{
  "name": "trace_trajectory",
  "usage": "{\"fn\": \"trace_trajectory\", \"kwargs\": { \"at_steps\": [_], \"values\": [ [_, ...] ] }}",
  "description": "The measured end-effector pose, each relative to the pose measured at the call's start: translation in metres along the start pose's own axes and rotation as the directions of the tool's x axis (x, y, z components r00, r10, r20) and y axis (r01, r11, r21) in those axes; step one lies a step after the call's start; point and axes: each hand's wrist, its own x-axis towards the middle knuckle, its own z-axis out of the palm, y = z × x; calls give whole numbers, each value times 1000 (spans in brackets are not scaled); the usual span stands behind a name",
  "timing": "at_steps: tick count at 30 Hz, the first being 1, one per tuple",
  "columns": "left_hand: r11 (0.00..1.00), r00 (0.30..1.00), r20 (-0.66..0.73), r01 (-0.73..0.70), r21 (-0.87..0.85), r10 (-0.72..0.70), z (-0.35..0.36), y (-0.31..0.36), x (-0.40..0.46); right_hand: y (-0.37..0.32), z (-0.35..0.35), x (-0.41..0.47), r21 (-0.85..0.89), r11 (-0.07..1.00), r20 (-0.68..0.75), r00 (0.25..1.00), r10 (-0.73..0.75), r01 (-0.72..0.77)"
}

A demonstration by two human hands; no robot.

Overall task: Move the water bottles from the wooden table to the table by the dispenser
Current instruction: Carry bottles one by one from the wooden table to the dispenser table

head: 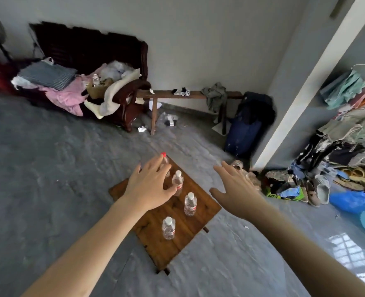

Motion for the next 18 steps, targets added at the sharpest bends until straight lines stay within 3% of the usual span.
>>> {"fn": "trace_trajectory", "kwargs": {
  "at_steps": [11,18],
  "values": [
    [964,964,128,247,-94,-234,58,16,21,48,51,82,88,983,172,970,-174,161],
    [935,928,227,330,-129,-296,128,5,25,61,126,99,140,978,259,947,-189,157]
  ]
}}
